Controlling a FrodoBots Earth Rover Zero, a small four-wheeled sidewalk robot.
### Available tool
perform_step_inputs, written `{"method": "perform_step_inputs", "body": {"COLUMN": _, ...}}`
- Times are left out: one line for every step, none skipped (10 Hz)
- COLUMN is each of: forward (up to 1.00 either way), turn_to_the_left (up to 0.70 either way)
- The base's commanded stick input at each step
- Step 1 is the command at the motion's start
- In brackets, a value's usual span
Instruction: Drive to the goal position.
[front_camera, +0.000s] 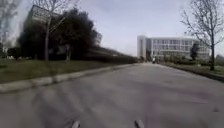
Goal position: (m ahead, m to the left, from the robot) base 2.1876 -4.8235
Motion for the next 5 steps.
{"method": "perform_step_inputs", "body": {"forward": 0.7, "turn_to_the_left": 0.12}}
{"method": "perform_step_inputs", "body": {"forward": 0.7, "turn_to_the_left": 0.09}}
{"method": "perform_step_inputs", "body": {"forward": 0.62, "turn_to_the_left": 0.0}}
{"method": "perform_step_inputs", "body": {"forward": 0.45, "turn_to_the_left": 0.0}}
{"method": "perform_step_inputs", "body": {"forward": 0.45, "turn_to_the_left": 0.0}}
